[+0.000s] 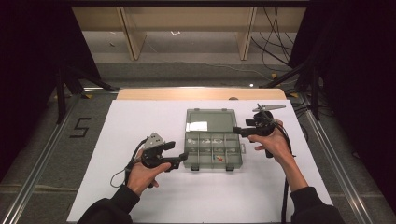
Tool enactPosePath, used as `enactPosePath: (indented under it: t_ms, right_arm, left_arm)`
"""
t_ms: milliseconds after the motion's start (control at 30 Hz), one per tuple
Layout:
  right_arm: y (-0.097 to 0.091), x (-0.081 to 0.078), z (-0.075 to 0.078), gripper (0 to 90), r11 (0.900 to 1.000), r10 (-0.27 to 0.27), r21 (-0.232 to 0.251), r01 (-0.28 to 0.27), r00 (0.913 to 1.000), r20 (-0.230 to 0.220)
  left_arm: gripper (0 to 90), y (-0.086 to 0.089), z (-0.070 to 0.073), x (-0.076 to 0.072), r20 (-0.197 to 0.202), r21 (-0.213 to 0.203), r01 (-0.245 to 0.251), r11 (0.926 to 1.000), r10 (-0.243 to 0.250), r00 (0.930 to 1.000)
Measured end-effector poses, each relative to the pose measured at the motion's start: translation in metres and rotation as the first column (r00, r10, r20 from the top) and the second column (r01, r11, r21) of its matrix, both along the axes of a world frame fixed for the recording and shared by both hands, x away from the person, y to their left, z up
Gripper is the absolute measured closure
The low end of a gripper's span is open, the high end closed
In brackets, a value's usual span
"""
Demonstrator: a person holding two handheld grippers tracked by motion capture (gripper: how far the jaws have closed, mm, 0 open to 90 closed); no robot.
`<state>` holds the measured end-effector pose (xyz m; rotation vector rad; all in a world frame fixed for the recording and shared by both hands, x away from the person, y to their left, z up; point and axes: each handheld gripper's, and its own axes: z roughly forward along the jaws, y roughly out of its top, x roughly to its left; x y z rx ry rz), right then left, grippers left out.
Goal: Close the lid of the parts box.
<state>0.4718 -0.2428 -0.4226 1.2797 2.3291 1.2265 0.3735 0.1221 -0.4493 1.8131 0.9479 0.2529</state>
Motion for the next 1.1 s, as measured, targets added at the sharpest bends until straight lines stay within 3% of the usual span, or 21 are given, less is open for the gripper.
enactPosePath:
  t_ms: [67, 267, 300, 333, 400, 467, 500, 533, 567, 633, 667, 700, 867, 933, 1033, 1100]
  right_arm:
    - [0.001, 0.003, -0.001, 27.0, 0.9998, -0.017, 0.012, 0.017, 0.9999, 0.001]
    - [0.008, 0.017, -0.003, 29.5, 0.9989, -0.044, 0.017, 0.044, 0.9988, 0.023]
    - [0.007, 0.019, 0.0, 29.4, 0.9992, -0.034, -0.023, 0.033, 0.9994, -0.011]
    - [0.009, 0.023, -0.003, 29.4, 0.999, -0.044, -0.006, 0.045, 0.9988, 0.019]
    - [0.009, 0.025, 0.0, 29.5, 0.9984, -0.054, -0.017, 0.054, 0.998, -0.033]
    - [0.01, 0.029, -0.002, 29.4, 0.9979, -0.063, -0.017, 0.063, 0.9976, -0.03]
    - [0.009, 0.032, -0.002, 29.4, 0.9981, -0.046, -0.044, 0.044, 0.9984, -0.034]
    - [0.011, 0.031, -0.003, 29.4, 0.9973, -0.073, -0.016, 0.072, 0.9957, -0.057]
    - [0.011, 0.033, -0.004, 29.4, 0.9974, -0.069, -0.028, 0.066, 0.9945, -0.079]
    - [0.01, 0.038, -0.008, 29.5, 0.9968, -0.066, -0.048, 0.063, 0.9962, -0.056]
    - [0.009, 0.04, -0.007, 29.5, 0.997, -0.065, -0.049, 0.061, 0.995, -0.076]
    - [0.009, 0.043, -0.01, 29.8, 0.9961, -0.061, -0.068, 0.057, 0.9964, -0.059]
    - [0.011, 0.049, -0.014, 30.2, 0.9955, -0.084, -0.053, 0.079, 0.9908, -0.106]
    - [0.013, 0.05, -0.015, 30.4, 0.9951, -0.09, -0.052, 0.084, 0.9893, -0.115]
    - [0.016, 0.054, -0.018, 30.9, 0.9946, -0.09, -0.064, 0.082, 0.9873, -0.131]
    - [0.017, 0.057, -0.022, 32.0, 0.994, -0.083, -0.08, 0.074, 0.9892, -0.121]
  left_arm:
    - [30.3, -0.002, -0.003, 0.004, -0.036, 0.016, 0.01, 0.9998, -0.009, 0.9993]
    - [33.2, -0.007, -0.013, 0.012, -0.077, 0.055, 0.01, 0.9985, -0.006, 0.997]
    - [33.5, -0.008, -0.013, 0.013, -0.077, 0.062, 0.011, 0.998, -0.007, 0.997]
    - [34.2, -0.009, -0.013, 0.013, -0.078, 0.074, 0.012, 0.9972, -0.006, 0.9969]
    - [35.2, -0.011, -0.012, 0.014, -0.083, 0.111, 0.013, 0.9938, -0.003, 0.9966]
    - [36.6, -0.013, -0.013, 0.014, -0.092, 0.129, 0.019, 0.9914, -0.007, 0.9958]
    - [38.0, -0.015, -0.013, 0.014, -0.101, 0.131, 0.014, 0.9913, 0.0, 0.9949]
    - [39.4, -0.016, -0.014, 0.015, -0.107, 0.144, 0.015, 0.9895, 0.001, 0.9942]
    - [40.4, -0.017, -0.014, 0.015, -0.101, 0.168, 0.019, 0.9856, -0.002, 0.9948]
    - [43.6, -0.019, -0.015, 0.016, -0.09, 0.21, 0.028, 0.9773, -0.01, 0.9959]
    - [44.6, -0.02, -0.016, 0.017, -0.098, 0.219, 0.029, 0.9752, -0.007, 0.9951]
    - [46.4, -0.021, -0.016, 0.017, -0.105, 0.217, 0.028, 0.9757, -0.005, 0.9945]
    - [54.9, -0.023, -0.017, 0.02, -0.11, 0.24, 0.026, 0.9703, 0.001, 0.9939]
    - [58.1, -0.023, -0.017, 0.021, -0.11, 0.269, 0.043, 0.9622, -0.014, 0.9939]
    - [59.7, -0.024, -0.018, 0.022, -0.114, 0.267, 0.039, 0.9631, -0.008, 0.9934]
    - [63.1, -0.024, -0.019, 0.022, -0.127, 0.25, 0.038, 0.9674, -0.006, 0.9919]
